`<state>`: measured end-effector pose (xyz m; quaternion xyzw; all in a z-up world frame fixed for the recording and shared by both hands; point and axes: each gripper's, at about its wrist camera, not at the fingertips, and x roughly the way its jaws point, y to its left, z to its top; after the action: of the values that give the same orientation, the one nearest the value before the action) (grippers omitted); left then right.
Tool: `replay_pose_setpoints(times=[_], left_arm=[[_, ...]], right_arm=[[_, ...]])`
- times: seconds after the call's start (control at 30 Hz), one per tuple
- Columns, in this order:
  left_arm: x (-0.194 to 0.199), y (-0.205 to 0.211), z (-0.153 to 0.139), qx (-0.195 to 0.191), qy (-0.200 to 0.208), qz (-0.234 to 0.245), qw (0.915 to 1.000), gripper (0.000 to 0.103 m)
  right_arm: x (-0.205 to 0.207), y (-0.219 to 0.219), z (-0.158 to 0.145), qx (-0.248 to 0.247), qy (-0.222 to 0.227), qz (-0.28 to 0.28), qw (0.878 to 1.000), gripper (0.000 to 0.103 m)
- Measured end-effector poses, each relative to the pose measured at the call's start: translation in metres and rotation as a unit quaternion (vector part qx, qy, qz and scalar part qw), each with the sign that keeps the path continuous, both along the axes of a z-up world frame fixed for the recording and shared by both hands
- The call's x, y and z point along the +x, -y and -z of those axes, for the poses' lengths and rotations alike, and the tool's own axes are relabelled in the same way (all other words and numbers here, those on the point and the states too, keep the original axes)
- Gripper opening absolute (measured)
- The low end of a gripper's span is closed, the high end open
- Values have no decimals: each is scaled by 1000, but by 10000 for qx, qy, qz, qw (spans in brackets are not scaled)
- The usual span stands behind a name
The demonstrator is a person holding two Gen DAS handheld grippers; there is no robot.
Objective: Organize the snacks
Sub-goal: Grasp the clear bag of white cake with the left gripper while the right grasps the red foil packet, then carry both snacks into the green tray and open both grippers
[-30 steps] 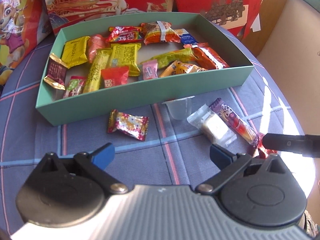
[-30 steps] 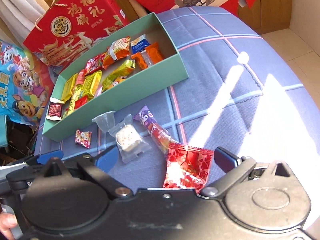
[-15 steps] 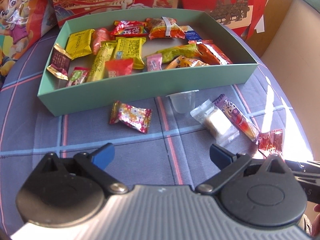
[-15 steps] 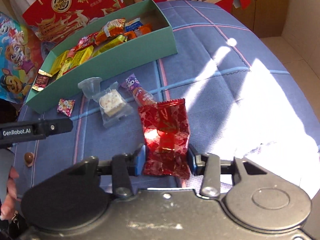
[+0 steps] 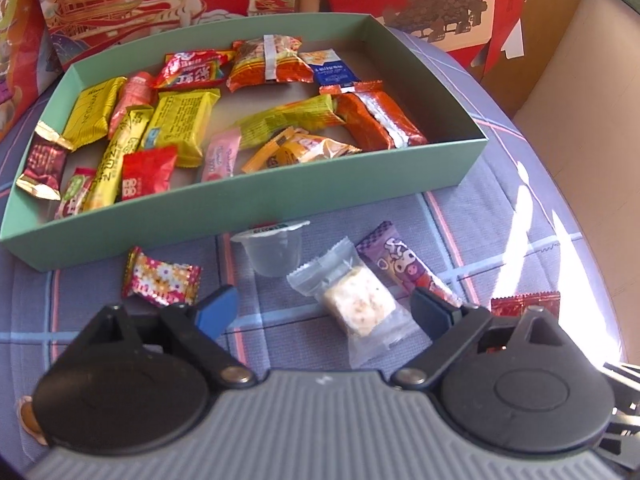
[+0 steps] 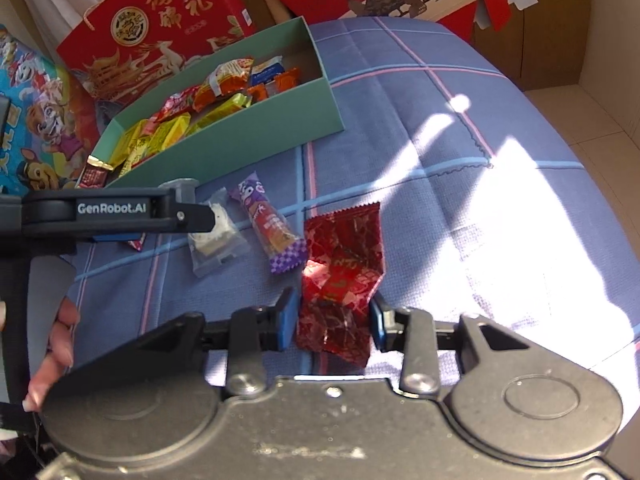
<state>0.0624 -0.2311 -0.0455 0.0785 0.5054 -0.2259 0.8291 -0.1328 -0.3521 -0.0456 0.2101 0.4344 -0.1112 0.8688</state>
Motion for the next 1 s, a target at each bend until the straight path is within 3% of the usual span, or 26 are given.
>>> replay_pose_setpoints(times=[0.03, 0.07, 0.1, 0.2, 0.37, 0.53, 0.6, 0.67, 0.77, 0.9, 1.0], left_arm=[[0, 4, 3, 21, -20, 8, 10000, 84], [0, 7, 6, 88, -2, 34, 10000, 70], [-2, 9, 8, 153, 23, 70, 9999, 62], [-6, 5, 7, 170, 107, 166, 9997, 52], [-7, -14, 4, 283, 110, 247, 9992, 55], [-2, -32, 5, 274, 60, 103, 9996, 63], [-1, -32, 6, 275, 46, 115, 9995, 63], [-3, -30, 6, 312, 57, 206, 9993, 62], [-9, -30, 5, 203, 37, 321, 9993, 34], [-17, -36, 1, 129, 82, 408, 9990, 33], [-20, -42, -4, 44, 120, 510, 9986, 33]], right_arm=[[-1, -1, 0, -81, -7, -21, 10000, 42], [-2, -2, -1, -173, -5, -26, 9998, 48], [-3, -3, -2, -274, 7, -22, 9996, 50], [-5, -2, -3, -320, 27, -20, 9995, 50], [-1, -5, -3, -224, 32, 21, 9997, 60], [7, -17, 1, -584, -147, -60, 9982, 65], [9, -19, 2, -725, -164, -86, 9972, 63], [11, -20, 3, -811, -199, -120, 9964, 39], [11, -16, 1, -634, -167, -122, 9978, 36], [8, -9, -7, -367, -70, -33, 9993, 32], [11, -11, -15, -462, 5, -102, 9989, 32]])
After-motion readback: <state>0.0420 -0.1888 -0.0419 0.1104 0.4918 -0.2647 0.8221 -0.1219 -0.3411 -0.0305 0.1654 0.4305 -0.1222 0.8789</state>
